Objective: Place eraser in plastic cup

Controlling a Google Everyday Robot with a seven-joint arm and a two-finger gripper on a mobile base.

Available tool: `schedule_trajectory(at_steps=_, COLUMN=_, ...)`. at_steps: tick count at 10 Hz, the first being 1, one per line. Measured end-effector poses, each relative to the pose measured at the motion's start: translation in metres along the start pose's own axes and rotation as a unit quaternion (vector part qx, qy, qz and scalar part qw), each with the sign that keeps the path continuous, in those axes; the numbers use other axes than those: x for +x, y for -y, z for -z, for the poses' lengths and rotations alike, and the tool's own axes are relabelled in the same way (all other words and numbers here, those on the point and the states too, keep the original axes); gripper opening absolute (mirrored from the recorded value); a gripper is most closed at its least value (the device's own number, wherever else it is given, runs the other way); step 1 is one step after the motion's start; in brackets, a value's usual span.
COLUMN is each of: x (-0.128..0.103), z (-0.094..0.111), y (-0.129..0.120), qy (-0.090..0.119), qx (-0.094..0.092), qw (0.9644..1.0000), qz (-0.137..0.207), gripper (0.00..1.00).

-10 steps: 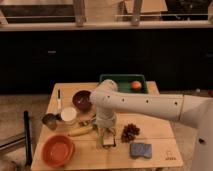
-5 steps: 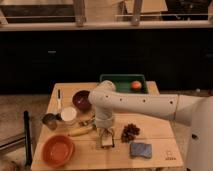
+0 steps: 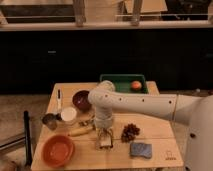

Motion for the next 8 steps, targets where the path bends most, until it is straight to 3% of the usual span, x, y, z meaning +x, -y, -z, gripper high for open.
schedule_trajectory(at_steps=6, x=-0.001, z=0.006, y=-0.002, qy=-0.004, qx=-0.005, qw=1.0, qz=-0.004, gripper=0.8)
schedule_trajectory(at_steps=8, x=0.007, z=0.015, y=-0.004, qy=-0.015, qx=-0.005, qw=0.9998, qz=-0.012, gripper=0.8)
